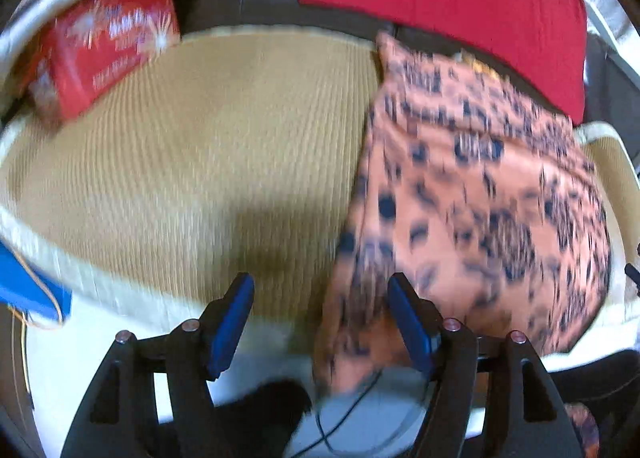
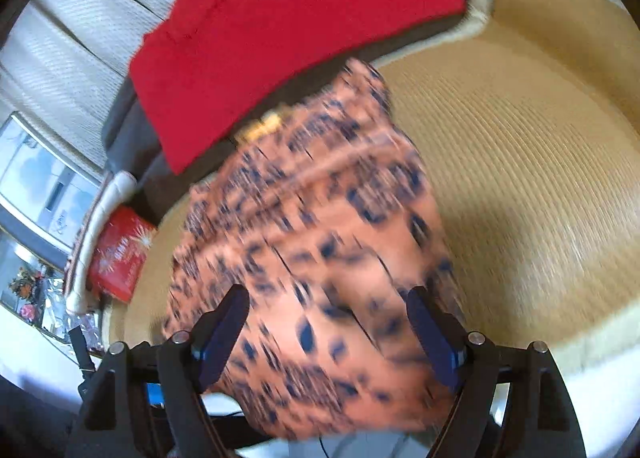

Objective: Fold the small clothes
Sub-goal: 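Grasp the blouse hem with both grippers and lift it toward the collar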

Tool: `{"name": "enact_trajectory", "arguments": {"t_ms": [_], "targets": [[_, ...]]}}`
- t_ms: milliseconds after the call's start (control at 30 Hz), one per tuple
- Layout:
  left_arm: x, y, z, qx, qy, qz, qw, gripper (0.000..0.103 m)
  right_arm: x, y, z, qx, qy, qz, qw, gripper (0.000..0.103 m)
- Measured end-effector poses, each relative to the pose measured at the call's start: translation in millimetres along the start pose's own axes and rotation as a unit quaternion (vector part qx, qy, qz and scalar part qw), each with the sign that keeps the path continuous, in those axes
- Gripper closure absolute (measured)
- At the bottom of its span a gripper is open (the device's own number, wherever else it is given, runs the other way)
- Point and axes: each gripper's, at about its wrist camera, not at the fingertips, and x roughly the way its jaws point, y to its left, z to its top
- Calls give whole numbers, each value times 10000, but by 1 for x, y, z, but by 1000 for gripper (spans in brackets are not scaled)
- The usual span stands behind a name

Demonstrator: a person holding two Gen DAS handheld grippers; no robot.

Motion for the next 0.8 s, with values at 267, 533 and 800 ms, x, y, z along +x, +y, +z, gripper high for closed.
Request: {"name": "enact_trajectory", "arguments": {"t_ms": [267,533,800], "targets": [[26,-3,-32,-58,635,-211,9977,54,8,-36,-61,322,769,-636,9945,19],[40,3,-39,-220,798,-202,9964,39,30,-66,-92,590,1240,-999,9855,19],[67,10,-52,-458,881,-139,9950,33,69,-71,-102,397,1154,-1155,9858,23]]}}
